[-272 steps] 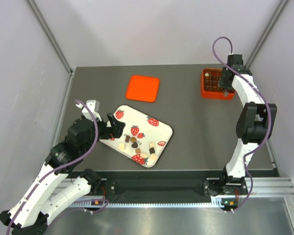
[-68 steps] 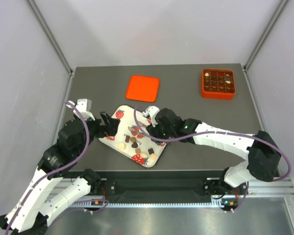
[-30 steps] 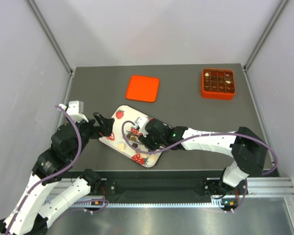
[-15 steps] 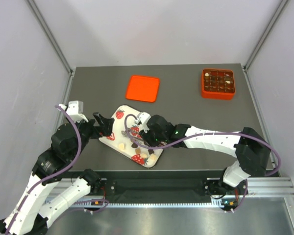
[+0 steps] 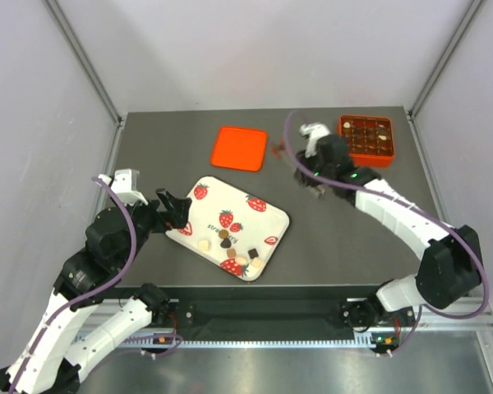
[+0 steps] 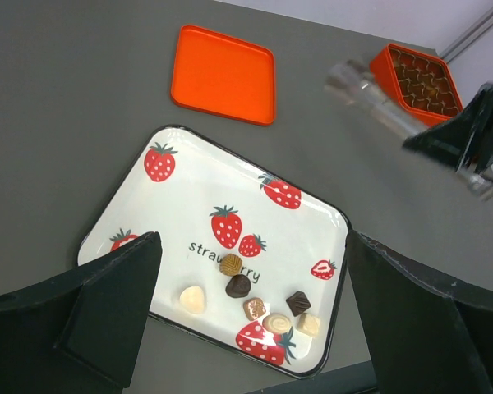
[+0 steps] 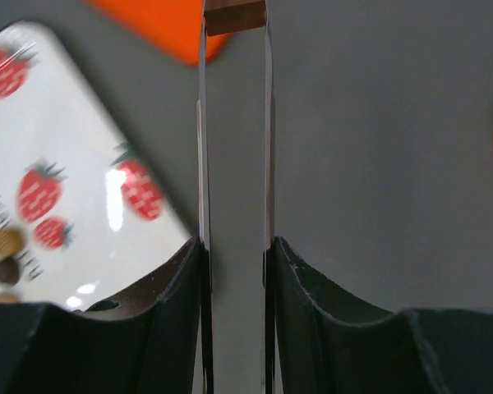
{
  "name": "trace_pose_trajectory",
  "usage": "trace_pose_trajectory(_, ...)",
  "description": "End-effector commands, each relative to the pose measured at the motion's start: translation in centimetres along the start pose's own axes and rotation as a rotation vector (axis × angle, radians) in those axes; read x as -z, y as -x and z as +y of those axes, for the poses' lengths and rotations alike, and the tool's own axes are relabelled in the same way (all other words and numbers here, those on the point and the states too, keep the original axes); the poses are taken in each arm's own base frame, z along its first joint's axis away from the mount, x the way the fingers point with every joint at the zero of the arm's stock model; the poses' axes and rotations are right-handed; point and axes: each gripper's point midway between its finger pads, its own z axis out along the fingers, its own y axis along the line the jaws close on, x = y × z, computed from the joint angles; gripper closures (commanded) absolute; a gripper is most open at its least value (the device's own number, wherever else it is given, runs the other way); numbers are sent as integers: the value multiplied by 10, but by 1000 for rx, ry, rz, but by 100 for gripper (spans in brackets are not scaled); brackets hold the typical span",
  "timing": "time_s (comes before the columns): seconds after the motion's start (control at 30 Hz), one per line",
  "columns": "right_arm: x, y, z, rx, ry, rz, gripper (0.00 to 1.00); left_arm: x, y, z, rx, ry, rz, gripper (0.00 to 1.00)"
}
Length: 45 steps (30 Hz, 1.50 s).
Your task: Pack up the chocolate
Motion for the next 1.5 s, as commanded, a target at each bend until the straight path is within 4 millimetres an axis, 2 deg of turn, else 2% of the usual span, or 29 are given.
trace_pose_trajectory(0.0, 22, 39, -86, -122, -196, -83, 64, -1, 4, 0, 9, -2, -23, 2)
trace_pose_trajectory(0.03, 19, 38, -104, -155, -229, -68, 64, -2, 3, -1, 8, -3, -19, 2)
trace_pose_trajectory(0.07, 23, 34, -134, -216, -283, -57, 64, -2, 3, 0, 8, -1, -18, 2)
trace_pose_trajectory(0.13, 16, 29, -159, -273, -310, -30, 64, -3, 2, -2, 9, -7, -15, 2)
trace_pose_trajectory(0.17, 20, 25, -180, -320, -350, -23, 64, -4, 1, -2, 6, -5, -13, 2)
trace_pose_trajectory(0.33, 12, 19, -211, -386, -396, -5, 63, -4, 2, -2, 6, -2, -13, 2)
trace_pose_trajectory(0.8, 9, 13, -231, -388, -470, 26, 62, -8, -3, -1, 3, 1, 0, 2)
trace_pose_trajectory(1.2, -13, 12, -240, -389, -459, 55, 56, -5, -3, 4, 2, 19, -5, 2)
trace_pose_trajectory(1.37, -7, 21, -241, -375, -467, 41, 54, -6, -4, 3, 0, 17, 0, 2)
trace_pose_trajectory(1.47, 5, 35, -241, -364, -477, 15, 53, -8, -5, 1, 2, 12, 3, 2)
